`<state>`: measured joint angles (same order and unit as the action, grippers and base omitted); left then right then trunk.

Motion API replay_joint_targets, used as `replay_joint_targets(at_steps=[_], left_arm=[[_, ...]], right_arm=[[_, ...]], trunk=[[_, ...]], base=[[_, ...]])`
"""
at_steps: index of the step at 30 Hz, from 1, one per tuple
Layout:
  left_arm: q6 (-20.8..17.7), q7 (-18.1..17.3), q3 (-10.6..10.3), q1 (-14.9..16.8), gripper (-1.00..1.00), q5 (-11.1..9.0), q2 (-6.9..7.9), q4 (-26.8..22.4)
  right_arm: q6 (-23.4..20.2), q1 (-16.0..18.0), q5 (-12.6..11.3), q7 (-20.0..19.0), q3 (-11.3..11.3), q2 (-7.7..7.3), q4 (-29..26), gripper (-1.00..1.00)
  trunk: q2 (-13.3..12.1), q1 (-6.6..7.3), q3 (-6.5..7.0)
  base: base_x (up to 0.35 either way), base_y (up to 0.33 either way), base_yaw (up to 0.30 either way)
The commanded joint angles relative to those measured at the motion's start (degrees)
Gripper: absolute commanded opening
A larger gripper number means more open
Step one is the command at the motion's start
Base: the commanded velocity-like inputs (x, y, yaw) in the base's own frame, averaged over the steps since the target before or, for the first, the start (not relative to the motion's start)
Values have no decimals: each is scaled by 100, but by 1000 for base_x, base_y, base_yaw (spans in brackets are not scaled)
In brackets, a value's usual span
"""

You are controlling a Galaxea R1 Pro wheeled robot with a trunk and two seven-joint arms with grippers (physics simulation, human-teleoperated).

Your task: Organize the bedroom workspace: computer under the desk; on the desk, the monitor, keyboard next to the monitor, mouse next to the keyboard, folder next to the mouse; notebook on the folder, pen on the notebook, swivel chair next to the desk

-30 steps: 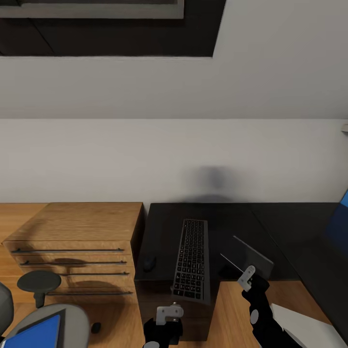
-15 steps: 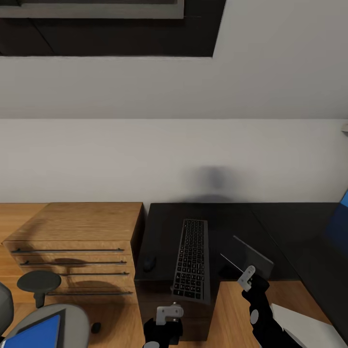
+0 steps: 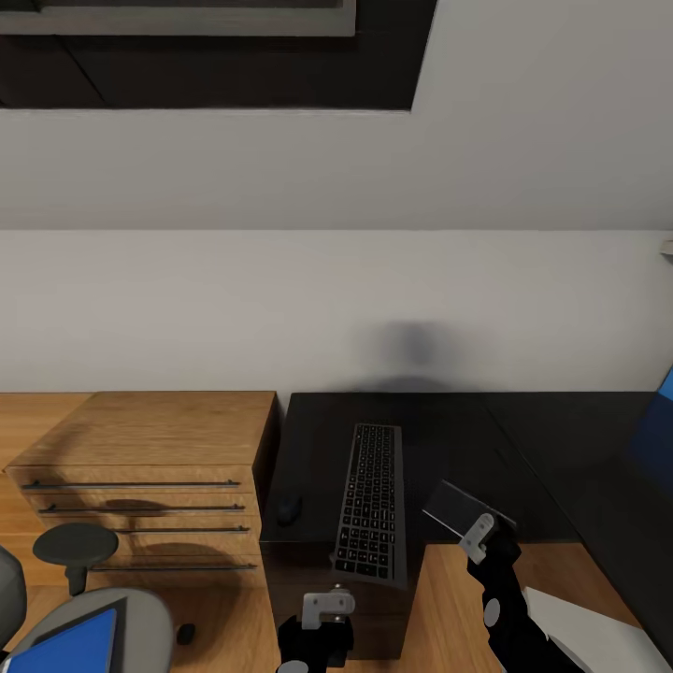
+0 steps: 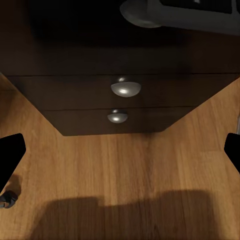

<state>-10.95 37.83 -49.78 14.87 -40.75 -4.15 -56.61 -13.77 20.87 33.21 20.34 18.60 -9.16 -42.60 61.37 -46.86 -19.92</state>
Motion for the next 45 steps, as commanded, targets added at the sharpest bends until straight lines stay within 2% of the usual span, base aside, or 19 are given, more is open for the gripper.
replay_joint_targets(at_steps=[1,13,42,44,45], left_arm=[[-21,41,-14,7,100,-20,2,-8],[-16,32,-7,7,100,-23,2,-8],[-11,31,-5,7,100,-18,13,9],[-10,35,-5,8,100,-14,15,9],[-5,33,18,7,100,-22,19,22]], right_arm=[[-55,5,45,23,30,-7,-3,100],[-55,5,45,23,37,-7,-3,100],[-45,5,39,23,39,2,11,100],[16,5,33,23,31,2,55,100],[351,5,23,26,13,9,320,100]], trunk=[[5,0,-7],[5,0,-7],[5,0,-7],[5,0,-7],[5,0,-7]], base=[[0,0,0],[-9,0,0],[-154,0,0],[-22,0,0],[-5,0,0]])
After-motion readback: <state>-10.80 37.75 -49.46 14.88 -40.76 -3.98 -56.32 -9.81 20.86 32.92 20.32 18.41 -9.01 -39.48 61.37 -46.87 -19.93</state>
